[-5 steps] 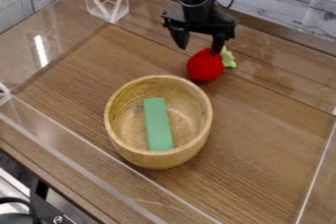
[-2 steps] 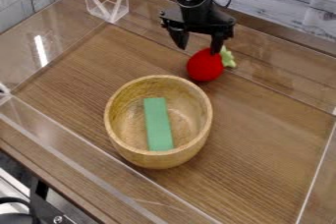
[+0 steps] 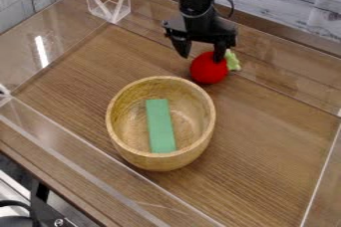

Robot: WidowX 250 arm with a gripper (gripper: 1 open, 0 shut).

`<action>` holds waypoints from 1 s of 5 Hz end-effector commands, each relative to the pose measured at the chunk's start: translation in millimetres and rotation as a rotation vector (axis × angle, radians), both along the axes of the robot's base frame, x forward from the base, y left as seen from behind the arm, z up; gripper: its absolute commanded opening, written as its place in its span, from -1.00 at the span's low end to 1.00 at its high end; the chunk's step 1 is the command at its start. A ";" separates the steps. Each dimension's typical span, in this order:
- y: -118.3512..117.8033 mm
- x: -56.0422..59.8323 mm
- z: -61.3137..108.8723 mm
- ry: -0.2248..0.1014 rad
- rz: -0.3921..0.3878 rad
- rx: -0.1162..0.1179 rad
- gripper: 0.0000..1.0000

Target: Move the red fruit to the right

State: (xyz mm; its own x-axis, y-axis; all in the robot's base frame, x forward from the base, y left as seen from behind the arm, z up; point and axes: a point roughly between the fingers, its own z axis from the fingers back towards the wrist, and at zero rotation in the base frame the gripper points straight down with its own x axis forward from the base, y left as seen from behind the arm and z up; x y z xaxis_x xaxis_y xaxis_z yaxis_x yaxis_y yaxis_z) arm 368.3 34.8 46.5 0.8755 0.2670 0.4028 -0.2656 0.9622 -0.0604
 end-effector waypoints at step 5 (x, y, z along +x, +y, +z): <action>-31.4 1.6 63.7 -0.112 -0.003 -0.034 -1.00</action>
